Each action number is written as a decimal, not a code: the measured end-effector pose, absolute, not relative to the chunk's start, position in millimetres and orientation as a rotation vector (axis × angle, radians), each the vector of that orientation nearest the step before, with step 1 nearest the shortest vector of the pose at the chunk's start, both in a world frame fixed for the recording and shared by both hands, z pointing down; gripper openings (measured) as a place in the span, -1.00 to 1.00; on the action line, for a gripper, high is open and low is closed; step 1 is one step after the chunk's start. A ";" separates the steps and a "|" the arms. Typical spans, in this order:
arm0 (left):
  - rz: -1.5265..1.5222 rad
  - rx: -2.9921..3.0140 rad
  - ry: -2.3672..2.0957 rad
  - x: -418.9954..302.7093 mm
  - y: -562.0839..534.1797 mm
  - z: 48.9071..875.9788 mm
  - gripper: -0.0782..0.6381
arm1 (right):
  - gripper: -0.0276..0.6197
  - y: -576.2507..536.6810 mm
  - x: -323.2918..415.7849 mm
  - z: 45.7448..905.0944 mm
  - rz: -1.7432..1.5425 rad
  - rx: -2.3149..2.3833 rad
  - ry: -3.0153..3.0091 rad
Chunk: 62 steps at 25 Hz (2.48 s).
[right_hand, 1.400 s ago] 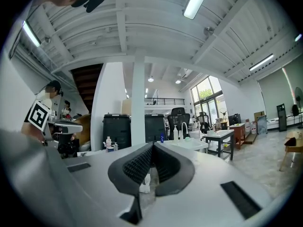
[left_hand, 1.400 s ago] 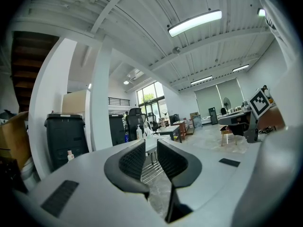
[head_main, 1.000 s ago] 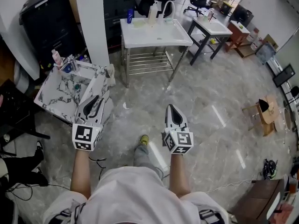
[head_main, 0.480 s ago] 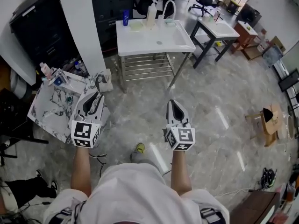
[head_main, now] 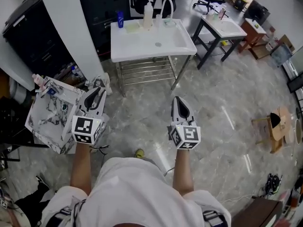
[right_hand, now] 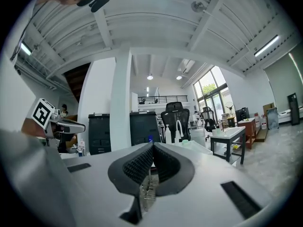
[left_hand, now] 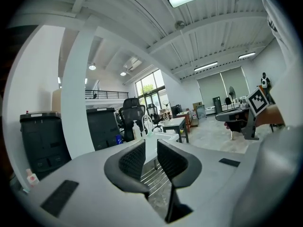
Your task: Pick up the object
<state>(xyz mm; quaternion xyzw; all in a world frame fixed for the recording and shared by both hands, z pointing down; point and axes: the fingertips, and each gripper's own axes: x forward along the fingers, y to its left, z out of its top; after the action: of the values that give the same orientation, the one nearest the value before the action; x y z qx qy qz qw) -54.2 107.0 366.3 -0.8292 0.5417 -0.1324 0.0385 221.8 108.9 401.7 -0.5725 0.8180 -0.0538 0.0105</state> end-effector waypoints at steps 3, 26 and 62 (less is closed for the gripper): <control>-0.415 -2.538 1.651 -43.0 87.3 363.0 -0.59 | -0.90 92.9 231.4 400.9 -0.174 -1.780 2.557; -0.358 -2.526 1.609 -100.2 -180.1 357.7 -0.58 | -0.90 -177.2 176.9 375.9 -0.063 -1.797 2.489; -0.585 -2.761 1.436 -104.2 -539.2 447.4 -0.58 | -0.90 -505.4 162.1 418.9 -0.185 -1.997 2.436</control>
<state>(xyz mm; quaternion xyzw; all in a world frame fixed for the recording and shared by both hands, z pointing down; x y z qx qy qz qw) -104.2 -539.2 447.4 -0.8719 0.4533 -0.1847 -0.0124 162.1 -505.4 418.9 -0.6329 0.7720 -0.0587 -0.0067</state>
